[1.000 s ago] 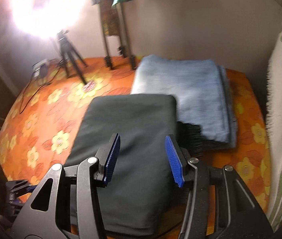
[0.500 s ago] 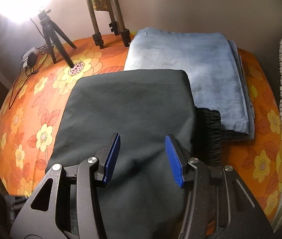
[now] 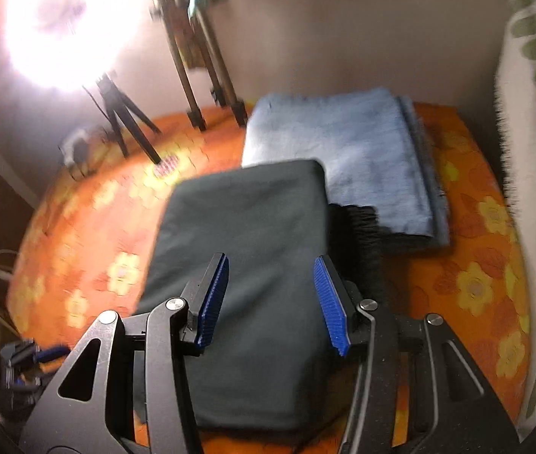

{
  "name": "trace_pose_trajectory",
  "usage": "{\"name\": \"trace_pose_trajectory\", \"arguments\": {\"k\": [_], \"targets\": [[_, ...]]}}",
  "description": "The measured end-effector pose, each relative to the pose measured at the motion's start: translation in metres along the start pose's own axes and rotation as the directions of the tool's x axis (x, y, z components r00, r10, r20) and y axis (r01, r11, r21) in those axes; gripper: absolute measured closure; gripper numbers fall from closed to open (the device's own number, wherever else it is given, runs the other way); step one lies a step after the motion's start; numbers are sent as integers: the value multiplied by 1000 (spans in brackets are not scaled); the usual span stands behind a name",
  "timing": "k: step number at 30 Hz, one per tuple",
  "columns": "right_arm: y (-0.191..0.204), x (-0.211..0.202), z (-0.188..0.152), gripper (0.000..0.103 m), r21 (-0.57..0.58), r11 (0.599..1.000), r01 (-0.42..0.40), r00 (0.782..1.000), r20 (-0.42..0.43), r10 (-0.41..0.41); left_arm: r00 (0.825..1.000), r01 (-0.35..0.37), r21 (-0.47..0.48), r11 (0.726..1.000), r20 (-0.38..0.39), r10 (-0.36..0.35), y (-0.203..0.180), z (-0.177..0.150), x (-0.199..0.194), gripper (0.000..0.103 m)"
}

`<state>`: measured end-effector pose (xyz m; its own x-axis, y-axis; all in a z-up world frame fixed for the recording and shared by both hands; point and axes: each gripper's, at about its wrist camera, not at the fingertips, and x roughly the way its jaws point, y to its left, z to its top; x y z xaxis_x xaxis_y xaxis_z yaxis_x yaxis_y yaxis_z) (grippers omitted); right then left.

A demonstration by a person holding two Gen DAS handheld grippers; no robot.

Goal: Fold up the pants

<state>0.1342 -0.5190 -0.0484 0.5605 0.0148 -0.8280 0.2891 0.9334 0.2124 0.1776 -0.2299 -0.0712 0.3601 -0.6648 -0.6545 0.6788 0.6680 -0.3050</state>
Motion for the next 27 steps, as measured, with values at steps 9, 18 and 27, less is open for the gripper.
{"name": "trace_pose_trajectory", "arguments": {"k": [9,18,27], "targets": [[16,-116,-36,48,1,1000,-4,990,143,4,981,-168,83,982,111,158,23,56,-111,74],[32,-164,-77,43,-9,1000,25,980,198,-23,959,-240,155,958,193,209,-5,130,-188,74],[26,-143,-105,43,57,996,-75,985,159,65,988,-134,186,973,97,118,-34,141,-118,74]]}}
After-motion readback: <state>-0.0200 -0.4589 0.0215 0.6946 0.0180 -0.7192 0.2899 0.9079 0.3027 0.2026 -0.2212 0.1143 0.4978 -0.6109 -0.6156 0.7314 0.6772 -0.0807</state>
